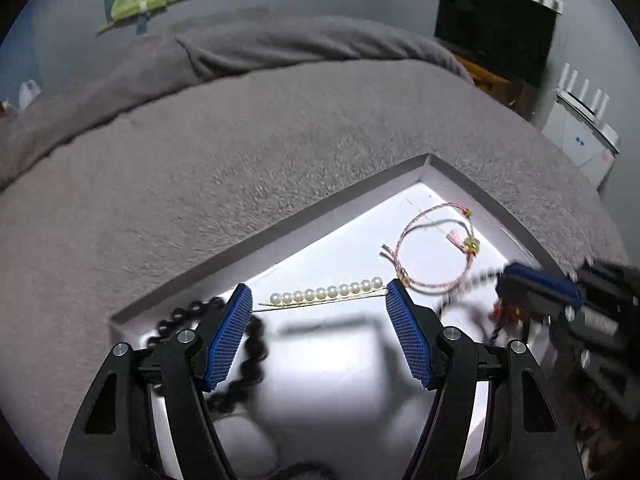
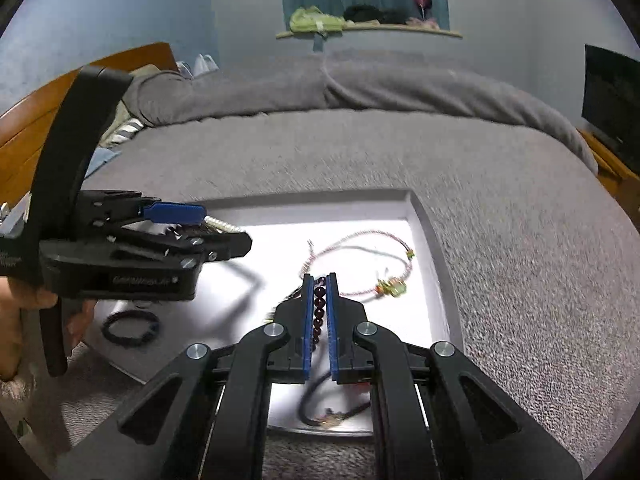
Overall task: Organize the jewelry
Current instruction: 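Carry pearl hair pin with left gripper while right carries brown bracelet into box, then open both grippers to release the hair pin and bracelet in the box, then move both tools toward the silver hoop and gold ring beside the box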
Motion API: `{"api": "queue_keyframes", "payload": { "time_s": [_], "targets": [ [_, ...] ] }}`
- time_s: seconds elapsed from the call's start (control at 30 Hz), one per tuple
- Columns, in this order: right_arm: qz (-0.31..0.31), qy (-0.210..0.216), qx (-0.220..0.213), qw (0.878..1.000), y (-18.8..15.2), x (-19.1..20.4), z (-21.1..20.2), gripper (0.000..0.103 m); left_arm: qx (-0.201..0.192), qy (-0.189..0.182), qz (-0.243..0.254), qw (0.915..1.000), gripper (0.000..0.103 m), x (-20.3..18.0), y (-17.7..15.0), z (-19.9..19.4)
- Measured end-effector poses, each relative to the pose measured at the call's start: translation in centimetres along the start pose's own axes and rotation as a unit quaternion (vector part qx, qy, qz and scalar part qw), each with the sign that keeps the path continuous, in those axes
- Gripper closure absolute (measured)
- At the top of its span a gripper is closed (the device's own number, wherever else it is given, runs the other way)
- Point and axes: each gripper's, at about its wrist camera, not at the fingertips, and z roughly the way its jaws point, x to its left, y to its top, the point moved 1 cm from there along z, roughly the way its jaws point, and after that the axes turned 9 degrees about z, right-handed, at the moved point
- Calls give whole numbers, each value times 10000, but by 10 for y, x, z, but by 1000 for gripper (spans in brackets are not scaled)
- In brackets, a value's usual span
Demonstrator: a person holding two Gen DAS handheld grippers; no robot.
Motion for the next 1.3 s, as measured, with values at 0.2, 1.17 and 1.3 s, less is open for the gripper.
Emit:
{"api": "queue_keyframes", "payload": {
  "time_s": [0.2, 1.17, 1.3],
  "targets": [
    [123, -69, 275, 9995, -5, -9, 12, 97, 301, -233, -397, 9985, 33, 1, 9, 22],
    [37, -185, -79, 9998, -13, -2, -21, 36, -629, 547, -929, 9922, 21, -9, -56, -90],
    [21, -269, -202, 9994, -21, -3, -35, 13, -824, 1046, -837, 9876, 12, -18, -72, -115]
  ]
}}
